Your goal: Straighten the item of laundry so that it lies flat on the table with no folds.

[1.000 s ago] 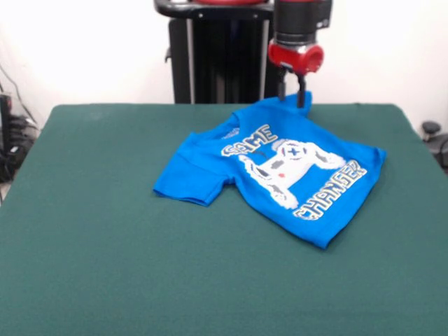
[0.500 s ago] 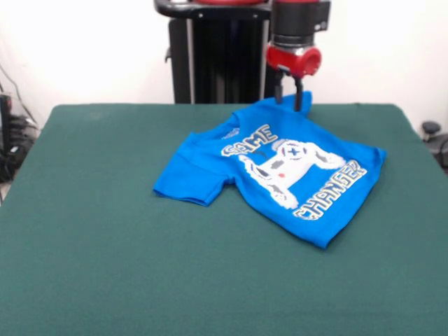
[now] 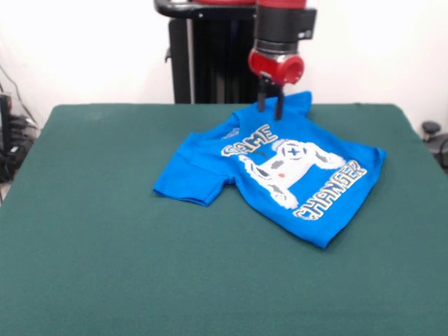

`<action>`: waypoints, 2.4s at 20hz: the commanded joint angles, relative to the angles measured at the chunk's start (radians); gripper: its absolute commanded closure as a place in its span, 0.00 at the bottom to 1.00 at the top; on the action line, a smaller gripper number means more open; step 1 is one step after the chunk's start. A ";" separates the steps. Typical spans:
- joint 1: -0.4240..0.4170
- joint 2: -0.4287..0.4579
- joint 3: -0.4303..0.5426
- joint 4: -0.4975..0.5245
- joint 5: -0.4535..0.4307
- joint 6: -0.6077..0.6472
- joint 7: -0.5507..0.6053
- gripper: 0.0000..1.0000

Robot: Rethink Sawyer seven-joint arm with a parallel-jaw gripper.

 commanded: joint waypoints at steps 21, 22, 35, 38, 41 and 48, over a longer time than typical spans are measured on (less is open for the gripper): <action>0.045 0.063 -0.056 -0.293 0.077 0.142 0.092 0.00; 0.048 0.061 -0.057 -0.291 0.077 0.141 0.095 0.00; 0.030 0.140 -0.071 -0.351 0.056 0.125 0.100 0.00; 0.002 0.168 -0.057 -0.351 0.016 0.106 0.108 0.00; -0.021 0.186 -0.052 -0.337 -0.020 0.083 0.113 0.00; -0.087 0.257 -0.016 -0.325 -0.140 0.032 0.119 0.00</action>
